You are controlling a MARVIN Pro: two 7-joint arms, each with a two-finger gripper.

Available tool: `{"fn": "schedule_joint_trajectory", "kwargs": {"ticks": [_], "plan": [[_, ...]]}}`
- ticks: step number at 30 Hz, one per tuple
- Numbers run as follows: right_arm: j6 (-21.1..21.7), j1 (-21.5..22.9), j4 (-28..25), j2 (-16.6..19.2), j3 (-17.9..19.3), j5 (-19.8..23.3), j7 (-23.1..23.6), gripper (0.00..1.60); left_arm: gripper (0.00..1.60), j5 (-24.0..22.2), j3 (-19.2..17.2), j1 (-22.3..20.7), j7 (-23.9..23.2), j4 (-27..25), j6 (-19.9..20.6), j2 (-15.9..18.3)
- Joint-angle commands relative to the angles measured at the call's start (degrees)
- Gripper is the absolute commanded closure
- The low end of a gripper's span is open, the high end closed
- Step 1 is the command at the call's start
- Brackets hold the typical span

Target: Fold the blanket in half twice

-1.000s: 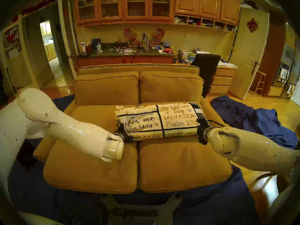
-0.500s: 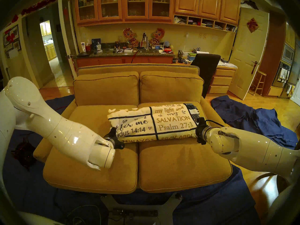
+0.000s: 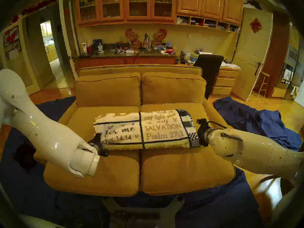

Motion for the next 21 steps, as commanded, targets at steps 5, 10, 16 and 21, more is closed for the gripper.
{"fn": "schedule_joint_trajectory", "kwargs": {"ticks": [5, 10, 16, 21], "plan": [[2.88, 0.41, -2.13, 2.95, 0.13, 0.19, -0.93, 0.00, 1.60, -9.50, 7.35, -6.00, 3.58, -4.26, 1.92, 3.78], [5.38, 0.40, -3.63, 4.72, 0.18, 0.66, -1.27, 0.00, 1.22, -14.74, 6.00, -2.96, 7.48, -1.16, 1.92, 1.93], [9.51, 1.15, -3.75, 6.04, 0.40, 0.72, -2.92, 0.00, 0.00, -20.56, 3.79, -3.54, 11.23, -1.43, 1.92, 1.28], [11.87, 1.96, -2.90, 6.34, 0.89, 0.31, -3.76, 0.00, 0.00, -19.45, 1.09, -8.21, 10.25, -6.72, 0.52, 3.95]]}}
